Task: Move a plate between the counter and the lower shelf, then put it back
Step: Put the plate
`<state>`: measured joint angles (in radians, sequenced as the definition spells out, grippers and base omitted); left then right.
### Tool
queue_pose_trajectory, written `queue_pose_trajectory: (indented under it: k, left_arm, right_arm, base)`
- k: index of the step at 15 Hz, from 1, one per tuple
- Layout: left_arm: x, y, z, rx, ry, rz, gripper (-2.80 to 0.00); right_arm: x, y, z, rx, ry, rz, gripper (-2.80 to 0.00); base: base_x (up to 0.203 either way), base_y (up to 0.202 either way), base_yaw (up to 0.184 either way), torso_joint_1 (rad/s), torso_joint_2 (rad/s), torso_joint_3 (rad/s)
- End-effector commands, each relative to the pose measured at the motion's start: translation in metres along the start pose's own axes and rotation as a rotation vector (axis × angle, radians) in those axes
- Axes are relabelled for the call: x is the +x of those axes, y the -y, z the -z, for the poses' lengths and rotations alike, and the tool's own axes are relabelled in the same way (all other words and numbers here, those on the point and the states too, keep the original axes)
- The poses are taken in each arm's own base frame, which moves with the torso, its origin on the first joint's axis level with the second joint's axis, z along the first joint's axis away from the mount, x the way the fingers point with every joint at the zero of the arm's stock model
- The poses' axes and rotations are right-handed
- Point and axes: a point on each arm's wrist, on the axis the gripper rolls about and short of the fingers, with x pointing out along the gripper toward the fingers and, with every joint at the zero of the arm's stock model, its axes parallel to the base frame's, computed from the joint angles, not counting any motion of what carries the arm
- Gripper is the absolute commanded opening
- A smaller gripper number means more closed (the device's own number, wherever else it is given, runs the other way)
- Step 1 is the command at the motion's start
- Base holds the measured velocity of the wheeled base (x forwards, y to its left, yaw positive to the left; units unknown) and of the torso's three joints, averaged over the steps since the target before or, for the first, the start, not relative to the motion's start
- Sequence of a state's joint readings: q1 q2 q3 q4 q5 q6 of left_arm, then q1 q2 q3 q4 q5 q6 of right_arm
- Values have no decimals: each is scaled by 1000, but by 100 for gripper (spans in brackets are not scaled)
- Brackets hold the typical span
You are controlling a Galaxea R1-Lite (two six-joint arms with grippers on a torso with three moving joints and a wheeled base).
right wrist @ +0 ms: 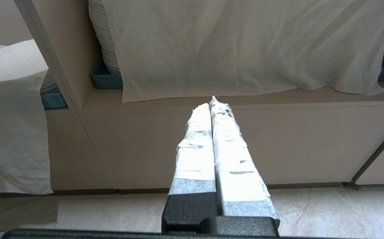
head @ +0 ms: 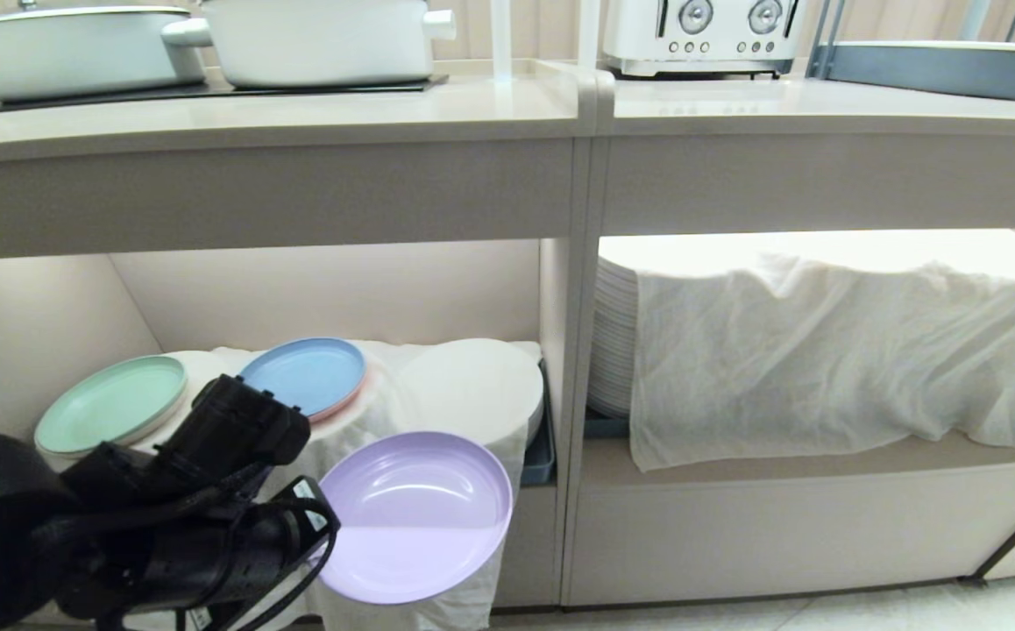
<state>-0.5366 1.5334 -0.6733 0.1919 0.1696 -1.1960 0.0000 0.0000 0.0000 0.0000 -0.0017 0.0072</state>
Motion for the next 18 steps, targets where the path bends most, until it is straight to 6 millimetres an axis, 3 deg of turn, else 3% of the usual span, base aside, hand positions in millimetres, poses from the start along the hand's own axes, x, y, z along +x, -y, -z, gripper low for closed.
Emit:
queue_pose_trajectory:
  k: [1,7,18]
  left_arm:
    - [-20,-14,4,-4,9,35,-280]
    - [-45,-67,27,53,-17,27,-280]
    - [-55,-60,24,54,-9,70,-280]
  right_arm:
    - [0,0,0,0,0,0,-280]
    - [0,0,0,0,0,0,-280]
    - [0,0,0,-1,0,0,-280]
  base:
    - [0,0,0,0,0,0]
    - [0,0,0,0,0,0]
    - [0,0,0,0,0,0]
